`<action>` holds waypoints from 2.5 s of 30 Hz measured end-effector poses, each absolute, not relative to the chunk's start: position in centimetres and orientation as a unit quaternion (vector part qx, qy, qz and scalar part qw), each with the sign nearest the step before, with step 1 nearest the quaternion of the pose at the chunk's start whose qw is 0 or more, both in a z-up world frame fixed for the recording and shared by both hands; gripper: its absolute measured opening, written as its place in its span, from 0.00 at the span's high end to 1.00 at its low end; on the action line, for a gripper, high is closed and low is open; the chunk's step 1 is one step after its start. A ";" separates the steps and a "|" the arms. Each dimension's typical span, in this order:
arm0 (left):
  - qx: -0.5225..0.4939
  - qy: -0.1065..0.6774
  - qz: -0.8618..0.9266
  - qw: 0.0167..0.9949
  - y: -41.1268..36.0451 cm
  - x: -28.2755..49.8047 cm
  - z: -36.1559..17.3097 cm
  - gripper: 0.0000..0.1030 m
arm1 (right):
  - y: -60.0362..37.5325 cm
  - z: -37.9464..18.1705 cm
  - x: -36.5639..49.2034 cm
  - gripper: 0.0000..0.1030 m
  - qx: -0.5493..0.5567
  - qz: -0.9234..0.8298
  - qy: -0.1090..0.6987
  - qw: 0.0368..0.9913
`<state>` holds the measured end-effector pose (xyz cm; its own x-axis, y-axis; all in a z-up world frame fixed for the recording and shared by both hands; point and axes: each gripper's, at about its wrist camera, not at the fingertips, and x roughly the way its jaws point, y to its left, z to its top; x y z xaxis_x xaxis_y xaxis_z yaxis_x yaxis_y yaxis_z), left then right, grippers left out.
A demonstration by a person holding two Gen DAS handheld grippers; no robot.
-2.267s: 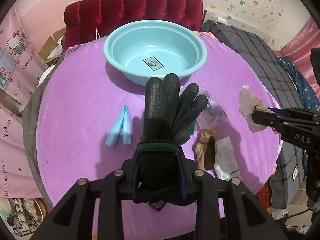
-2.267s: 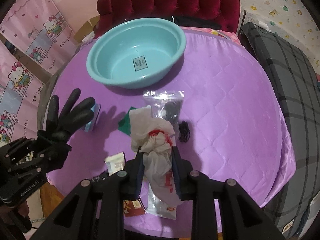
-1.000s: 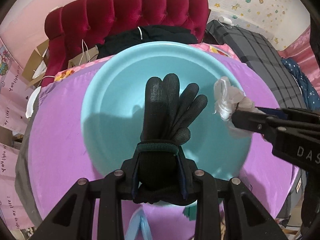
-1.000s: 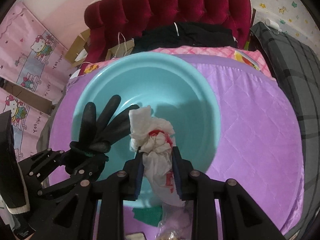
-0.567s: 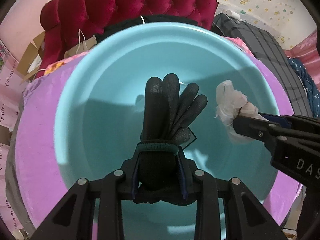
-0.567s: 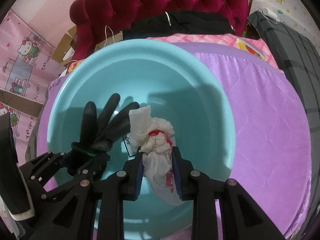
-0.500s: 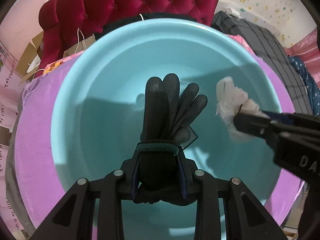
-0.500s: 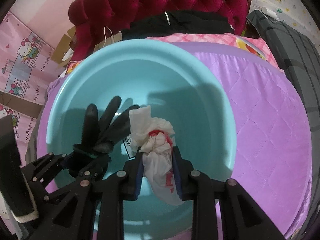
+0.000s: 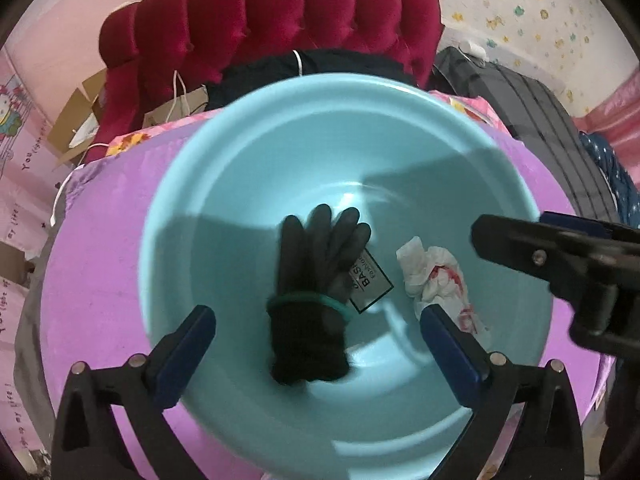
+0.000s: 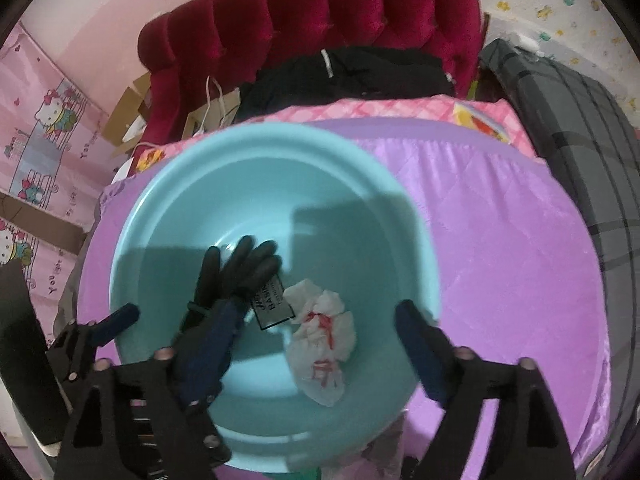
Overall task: Organize soft objects
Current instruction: 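Open both tools to drop the glove and tissue into the basin, then grasp the white snack packet with the right tool while the left tool grasps the black tube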
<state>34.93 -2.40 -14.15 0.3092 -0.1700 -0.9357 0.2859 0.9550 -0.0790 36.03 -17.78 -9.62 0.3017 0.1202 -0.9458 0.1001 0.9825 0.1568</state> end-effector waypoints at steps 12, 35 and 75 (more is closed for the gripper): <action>0.062 0.555 -0.127 0.820 -0.8 29.3 -10.9 0.00 | -18.4 -6.1 30.6 0.00 0.070 0.011 0.575 0.815; 0.090 0.512 -0.130 0.845 0.9 12.9 -7.6 0.00 | -19.7 -4.4 14.1 0.00 0.020 0.016 0.572 0.820; 0.105 0.622 -0.180 0.754 2.9 2.1 -22.5 0.00 | -19.6 -20.5 4.7 0.00 0.018 0.012 0.675 0.737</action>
